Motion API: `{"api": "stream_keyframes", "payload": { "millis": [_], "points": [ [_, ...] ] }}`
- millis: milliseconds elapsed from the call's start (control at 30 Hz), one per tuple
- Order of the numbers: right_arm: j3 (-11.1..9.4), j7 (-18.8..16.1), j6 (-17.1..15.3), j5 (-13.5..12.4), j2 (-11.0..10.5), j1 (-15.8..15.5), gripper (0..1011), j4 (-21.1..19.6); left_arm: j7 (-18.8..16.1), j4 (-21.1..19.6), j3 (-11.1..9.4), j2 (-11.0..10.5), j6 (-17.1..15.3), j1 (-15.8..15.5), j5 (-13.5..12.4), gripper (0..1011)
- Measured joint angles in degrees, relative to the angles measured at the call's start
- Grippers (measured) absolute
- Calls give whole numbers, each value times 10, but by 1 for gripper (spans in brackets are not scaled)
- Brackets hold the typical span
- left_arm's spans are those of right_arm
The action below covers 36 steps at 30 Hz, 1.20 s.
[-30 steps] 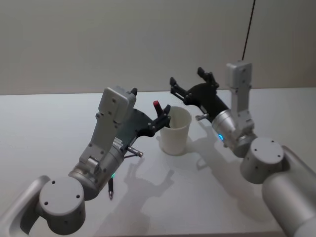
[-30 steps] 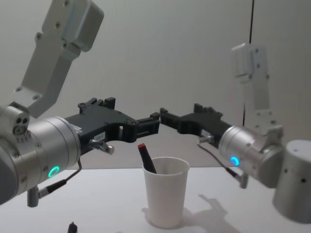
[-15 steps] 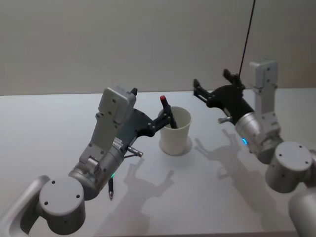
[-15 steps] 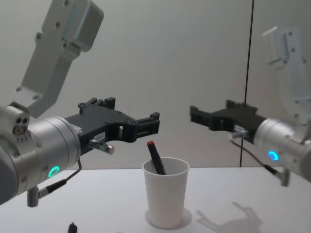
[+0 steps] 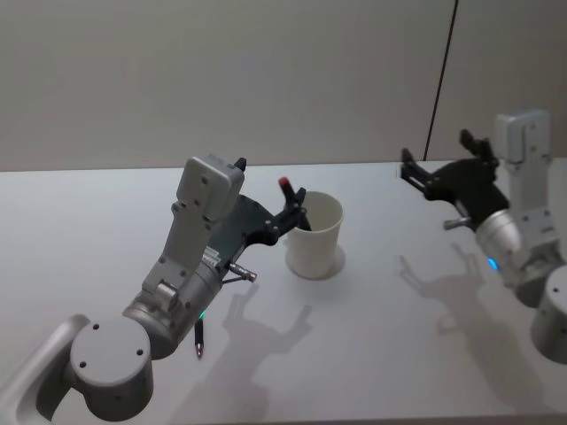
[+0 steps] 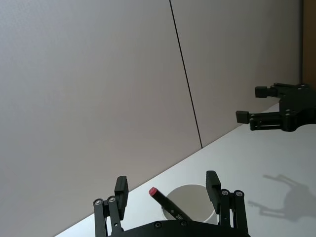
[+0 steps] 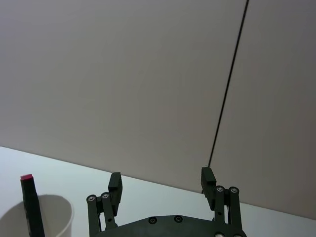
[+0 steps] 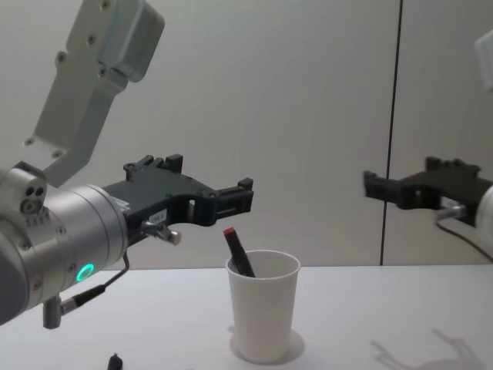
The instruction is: Place the pen into the pen holder.
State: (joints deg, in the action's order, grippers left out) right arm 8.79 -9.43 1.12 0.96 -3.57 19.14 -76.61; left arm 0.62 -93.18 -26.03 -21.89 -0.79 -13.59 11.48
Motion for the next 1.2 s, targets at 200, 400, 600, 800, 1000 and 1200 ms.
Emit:
{"api": "stream_keyframes", "payload": {
  "millis": [200, 400, 600, 800, 1000, 1200],
  "points": [
    [-13, -3, -17, 1, -17, -14, 1002, -21, 0, 0, 0, 0, 0, 0, 0, 1000],
    [-24, -11, -25, 0, -32, -30, 1002, -36, 0, 0, 0, 0, 0, 0, 0, 1000],
    [-32, -22, -30, -2, -45, -51, 1002, -55, 0, 0, 0, 0, 0, 0, 0, 1000],
    [-38, -29, -35, -3, -55, -70, 1002, -73, 0, 0, 0, 0, 0, 0, 0, 1000],
    [-43, -36, -40, -6, -64, -87, 1002, -92, 0, 0, 0, 0, 0, 0, 0, 1000],
    [-46, -41, -43, -9, -69, -97, 1002, -104, 0, 0, 0, 0, 0, 0, 0, 1000]
  ]
}}
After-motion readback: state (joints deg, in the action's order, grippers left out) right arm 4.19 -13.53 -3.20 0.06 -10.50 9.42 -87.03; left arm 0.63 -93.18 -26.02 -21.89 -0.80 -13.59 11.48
